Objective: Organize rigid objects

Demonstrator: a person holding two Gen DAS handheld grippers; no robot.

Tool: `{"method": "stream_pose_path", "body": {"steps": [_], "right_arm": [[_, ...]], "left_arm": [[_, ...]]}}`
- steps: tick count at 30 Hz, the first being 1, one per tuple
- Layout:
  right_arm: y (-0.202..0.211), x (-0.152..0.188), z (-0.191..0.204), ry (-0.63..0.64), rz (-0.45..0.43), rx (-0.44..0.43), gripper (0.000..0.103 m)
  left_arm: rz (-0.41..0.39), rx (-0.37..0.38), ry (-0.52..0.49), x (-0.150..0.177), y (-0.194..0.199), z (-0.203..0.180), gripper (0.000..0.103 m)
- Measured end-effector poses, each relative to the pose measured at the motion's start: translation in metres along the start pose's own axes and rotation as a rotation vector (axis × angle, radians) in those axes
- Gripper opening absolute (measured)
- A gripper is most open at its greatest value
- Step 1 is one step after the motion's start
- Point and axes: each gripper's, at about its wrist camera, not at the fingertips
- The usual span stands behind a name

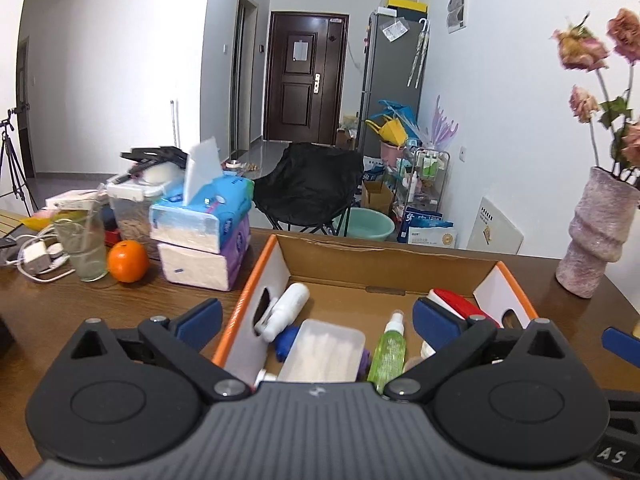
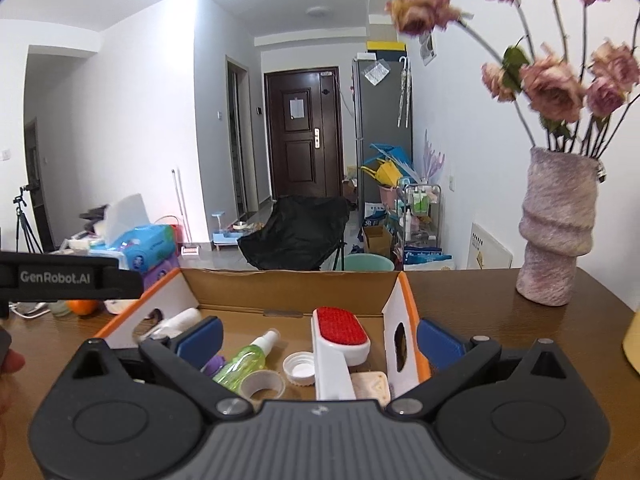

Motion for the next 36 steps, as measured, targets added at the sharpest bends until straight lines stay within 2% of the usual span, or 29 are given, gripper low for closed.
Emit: {"method": "stream_pose_path", "body": {"steps": [9,20,24,29,36], "right_arm": [[0.110,0.017,-0.001,0.024,-0.045,-0.007,0.103],[0.250,0.060,-0.010,0.022,-0.079,0.034,0.103],[0.288,0.078,-0.014,0.020,-0.052,0.035,0.103],[0.324,0.093,-0.011,0.042,-0.071,0.030,0.103],[0.351,0.107,-0.009,0.064,-0.072,0.048,0.103]], "left_arm": [[-0.053,0.009,-0.030,0.033,0.115,0.005,0.103],[-0.081,0.000,-0.067,0.113,0.257,0.013,0.103],[-0.075,0.002,-0.079,0.137,0.295,0.012,0.103],[-0.079,0.027,-0.090,0.157,0.331,0.004,0.103],[-0.077,0.058,-0.097,0.172,0.351,-0.004,0.103]]}}
Point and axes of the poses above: each gripper's, at about its wrist camera, not at the fingertips, and y roughly against the way its jaws point, z to its left, x to its underside, and after that the axes turned 7 degrees about x, right-handed
